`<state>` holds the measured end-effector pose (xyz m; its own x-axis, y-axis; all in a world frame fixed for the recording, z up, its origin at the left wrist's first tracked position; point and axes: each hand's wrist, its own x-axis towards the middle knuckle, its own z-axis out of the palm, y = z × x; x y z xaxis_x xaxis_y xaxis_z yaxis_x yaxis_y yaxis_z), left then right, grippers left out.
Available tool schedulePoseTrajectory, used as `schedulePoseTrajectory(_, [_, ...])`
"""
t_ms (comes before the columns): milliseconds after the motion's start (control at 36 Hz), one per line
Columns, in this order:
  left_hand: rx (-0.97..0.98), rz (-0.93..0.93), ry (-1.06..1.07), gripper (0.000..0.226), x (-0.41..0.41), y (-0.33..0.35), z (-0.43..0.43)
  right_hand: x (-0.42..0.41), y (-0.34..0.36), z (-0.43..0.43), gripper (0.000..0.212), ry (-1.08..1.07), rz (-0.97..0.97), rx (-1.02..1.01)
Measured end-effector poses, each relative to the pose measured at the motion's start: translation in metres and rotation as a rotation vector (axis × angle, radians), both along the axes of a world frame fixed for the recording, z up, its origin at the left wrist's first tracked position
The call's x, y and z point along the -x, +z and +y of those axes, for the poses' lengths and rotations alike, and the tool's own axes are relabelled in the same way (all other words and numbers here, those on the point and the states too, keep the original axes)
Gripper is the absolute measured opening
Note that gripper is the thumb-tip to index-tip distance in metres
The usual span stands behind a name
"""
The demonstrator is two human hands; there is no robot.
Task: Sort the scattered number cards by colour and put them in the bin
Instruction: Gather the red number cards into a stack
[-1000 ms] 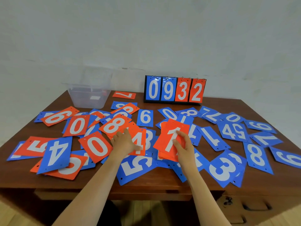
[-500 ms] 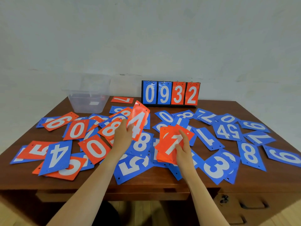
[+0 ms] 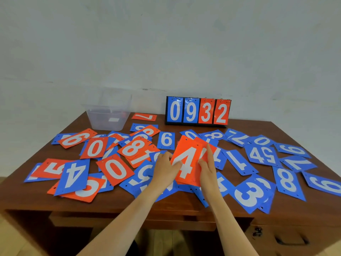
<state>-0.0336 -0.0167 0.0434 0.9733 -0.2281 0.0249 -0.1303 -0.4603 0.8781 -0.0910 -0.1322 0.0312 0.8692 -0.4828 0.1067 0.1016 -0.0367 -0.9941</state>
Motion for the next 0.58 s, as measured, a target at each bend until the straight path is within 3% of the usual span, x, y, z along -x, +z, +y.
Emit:
schedulePoseTrajectory(306, [0.113,0.048,0.114,0.041,-0.064,-0.015,0.042,-0.05,-0.008,0.009,0.041,0.044,0.12,0.053])
schedulePoseTrajectory(500, [-0.49,0.023,0.159,0.064,-0.152,-0.028,0.09,-0.098,-0.007,0.012,0.04,0.04,0.158,0.037])
schedulePoseTrajectory(583, [-0.627,0.059,0.129,0.081,-0.178,-0.03,0.099,-0.12,-0.009,0.013,0.042,0.036,0.171,0.031])
